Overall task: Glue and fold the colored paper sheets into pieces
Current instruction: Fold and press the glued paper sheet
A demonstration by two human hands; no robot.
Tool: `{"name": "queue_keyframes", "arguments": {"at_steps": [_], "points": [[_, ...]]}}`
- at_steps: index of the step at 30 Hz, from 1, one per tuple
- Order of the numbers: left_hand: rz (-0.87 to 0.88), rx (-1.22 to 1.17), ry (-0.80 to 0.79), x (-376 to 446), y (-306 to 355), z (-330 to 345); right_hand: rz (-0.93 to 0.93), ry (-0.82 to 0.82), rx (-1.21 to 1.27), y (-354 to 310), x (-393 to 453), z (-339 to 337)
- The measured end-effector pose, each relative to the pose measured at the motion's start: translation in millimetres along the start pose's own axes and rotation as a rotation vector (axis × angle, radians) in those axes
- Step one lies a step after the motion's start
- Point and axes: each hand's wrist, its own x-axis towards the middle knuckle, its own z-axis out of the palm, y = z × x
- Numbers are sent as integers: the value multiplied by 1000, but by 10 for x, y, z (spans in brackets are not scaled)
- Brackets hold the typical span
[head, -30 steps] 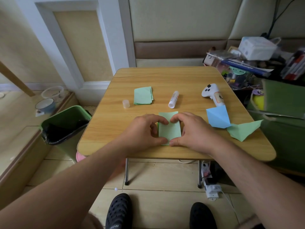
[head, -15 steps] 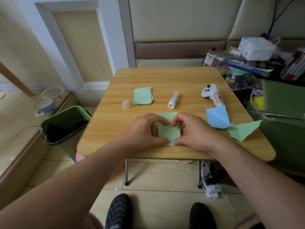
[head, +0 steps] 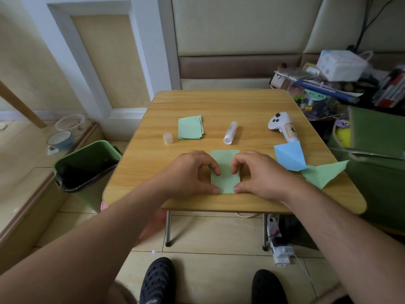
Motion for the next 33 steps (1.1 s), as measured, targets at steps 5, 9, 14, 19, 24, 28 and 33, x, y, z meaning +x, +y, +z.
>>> {"name": "queue_keyframes", "arguments": {"at_steps": [5,9,14,19,24,28,33], "points": [[-43,-11,-1,15,32,25,3,33,6,-19,3,33],[-16,3,52,55,88,82,-26,69,-6,-89,29,96],[-48,11,5,52,92,46,9,59,38,-24,37,49],[-65,-125,-37,-1,73,-43,44,44,132,-54,-28,-18],[-44,-112,8,4,137,32,40,58,165,-171,-35,21],[-44,-118,55,7,133,75,38,80,181,-182,-12,58],[-119,-51,36,32,83,47,61,104,162,-82,17,18]]}}
